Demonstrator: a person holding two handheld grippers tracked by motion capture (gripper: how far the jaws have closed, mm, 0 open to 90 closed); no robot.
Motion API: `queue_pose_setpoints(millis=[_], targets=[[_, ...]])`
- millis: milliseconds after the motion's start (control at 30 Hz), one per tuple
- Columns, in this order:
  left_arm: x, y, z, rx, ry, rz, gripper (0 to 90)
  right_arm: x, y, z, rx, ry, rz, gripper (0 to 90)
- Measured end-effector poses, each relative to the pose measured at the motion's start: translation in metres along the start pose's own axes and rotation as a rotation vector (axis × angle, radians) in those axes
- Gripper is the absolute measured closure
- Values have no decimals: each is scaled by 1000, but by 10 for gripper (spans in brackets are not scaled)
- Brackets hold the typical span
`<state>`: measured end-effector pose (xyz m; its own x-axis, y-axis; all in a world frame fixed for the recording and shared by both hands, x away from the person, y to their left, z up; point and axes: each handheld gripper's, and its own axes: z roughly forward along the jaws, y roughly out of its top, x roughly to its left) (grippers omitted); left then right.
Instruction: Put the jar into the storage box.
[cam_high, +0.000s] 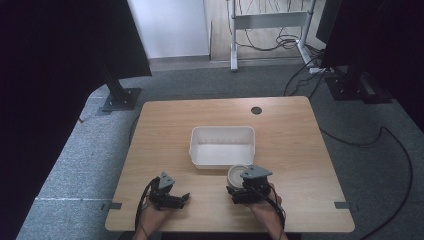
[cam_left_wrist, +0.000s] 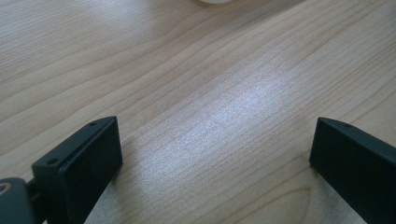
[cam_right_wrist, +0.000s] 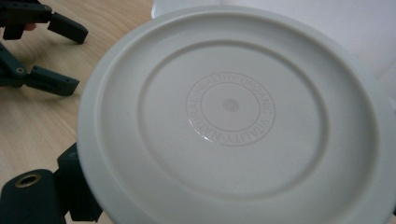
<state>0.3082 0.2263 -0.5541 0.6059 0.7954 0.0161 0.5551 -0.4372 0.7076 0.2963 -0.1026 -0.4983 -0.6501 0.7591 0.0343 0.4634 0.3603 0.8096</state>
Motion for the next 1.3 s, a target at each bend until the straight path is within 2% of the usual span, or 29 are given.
queue_pose_setpoints(millis=[967,1300], targets=[[0,0,0,0,0,0,21,-11,33,26,-21,-8,12,94],[0,0,0,0,1,2,21,-15,42,37,-14,-25,11,94]])
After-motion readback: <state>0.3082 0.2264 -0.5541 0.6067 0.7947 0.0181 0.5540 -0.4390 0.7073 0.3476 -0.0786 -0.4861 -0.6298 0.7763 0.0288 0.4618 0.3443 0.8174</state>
